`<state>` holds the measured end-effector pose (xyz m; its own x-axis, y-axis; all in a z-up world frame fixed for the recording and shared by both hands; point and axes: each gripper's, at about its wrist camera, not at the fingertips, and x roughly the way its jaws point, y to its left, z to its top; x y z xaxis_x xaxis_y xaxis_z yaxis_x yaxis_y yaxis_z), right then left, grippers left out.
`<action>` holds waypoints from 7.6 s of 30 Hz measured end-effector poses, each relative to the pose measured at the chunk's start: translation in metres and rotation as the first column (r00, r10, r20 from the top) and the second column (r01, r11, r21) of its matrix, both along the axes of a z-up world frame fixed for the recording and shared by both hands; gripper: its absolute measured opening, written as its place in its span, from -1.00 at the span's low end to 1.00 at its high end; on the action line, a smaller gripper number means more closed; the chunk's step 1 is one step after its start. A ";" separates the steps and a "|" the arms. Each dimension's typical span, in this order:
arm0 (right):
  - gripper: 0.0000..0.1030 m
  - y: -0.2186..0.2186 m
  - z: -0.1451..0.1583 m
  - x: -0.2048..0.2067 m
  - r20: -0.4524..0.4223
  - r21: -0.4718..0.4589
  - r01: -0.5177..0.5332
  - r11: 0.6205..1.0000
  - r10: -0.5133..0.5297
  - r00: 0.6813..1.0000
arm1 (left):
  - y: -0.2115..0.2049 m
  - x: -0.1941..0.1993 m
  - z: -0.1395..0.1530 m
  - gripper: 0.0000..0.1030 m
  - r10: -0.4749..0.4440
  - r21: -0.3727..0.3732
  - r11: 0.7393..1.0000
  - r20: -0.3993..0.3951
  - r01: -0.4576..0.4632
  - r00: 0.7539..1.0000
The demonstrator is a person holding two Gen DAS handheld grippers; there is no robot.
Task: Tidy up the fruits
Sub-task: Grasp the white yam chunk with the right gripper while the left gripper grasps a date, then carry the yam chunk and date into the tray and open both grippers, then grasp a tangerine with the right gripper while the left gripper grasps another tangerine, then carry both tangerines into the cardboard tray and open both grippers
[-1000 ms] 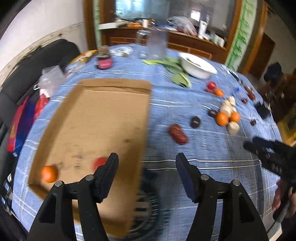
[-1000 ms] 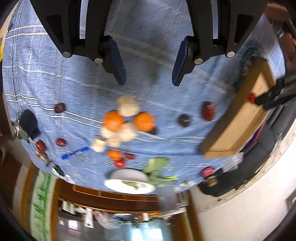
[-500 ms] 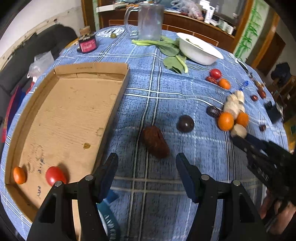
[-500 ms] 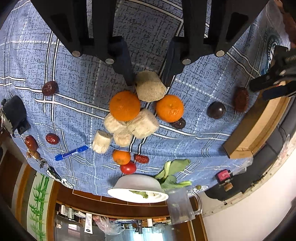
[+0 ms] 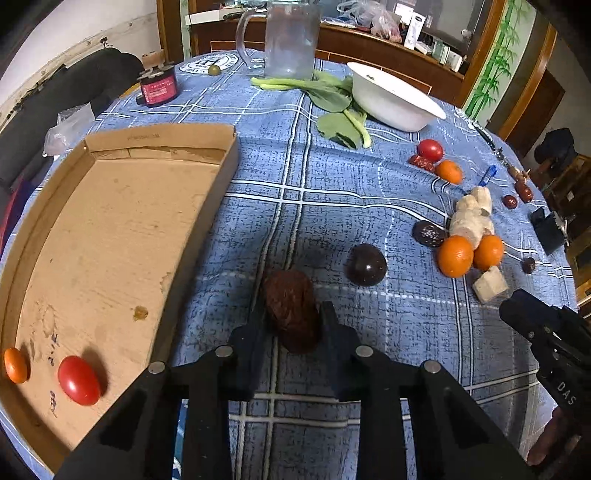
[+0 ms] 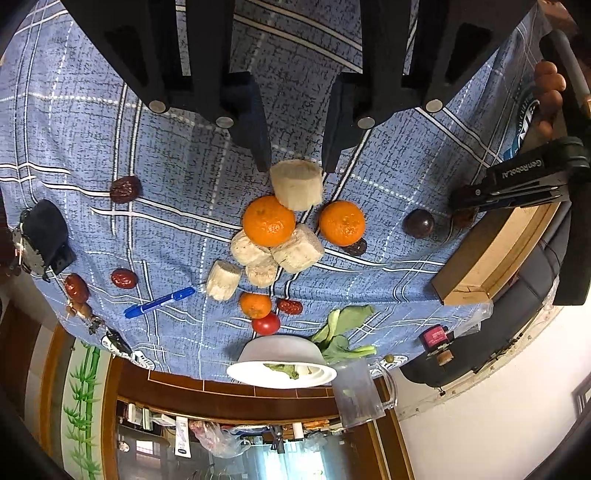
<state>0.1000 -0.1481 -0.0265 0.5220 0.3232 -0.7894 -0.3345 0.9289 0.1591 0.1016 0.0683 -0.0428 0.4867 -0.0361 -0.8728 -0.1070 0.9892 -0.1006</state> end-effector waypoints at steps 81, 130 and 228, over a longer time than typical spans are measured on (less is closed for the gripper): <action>-0.39 0.232 0.050 -0.015 0.056 0.025 -0.260 0.965 0.258 0.964 | 0.200 -0.085 0.051 -0.47 0.103 -0.104 0.990 0.114 -0.091 0.988; -0.37 0.275 0.011 -0.015 -0.040 -0.069 -0.326 0.943 0.324 0.945 | 0.231 -0.083 0.016 -0.03 0.222 -0.080 0.972 0.009 -0.220 0.975; -0.24 0.066 0.038 -0.052 0.046 -0.022 -0.020 1.000 0.021 0.999 | 0.057 -0.084 0.073 -0.41 -0.136 -0.113 0.982 0.148 0.154 0.980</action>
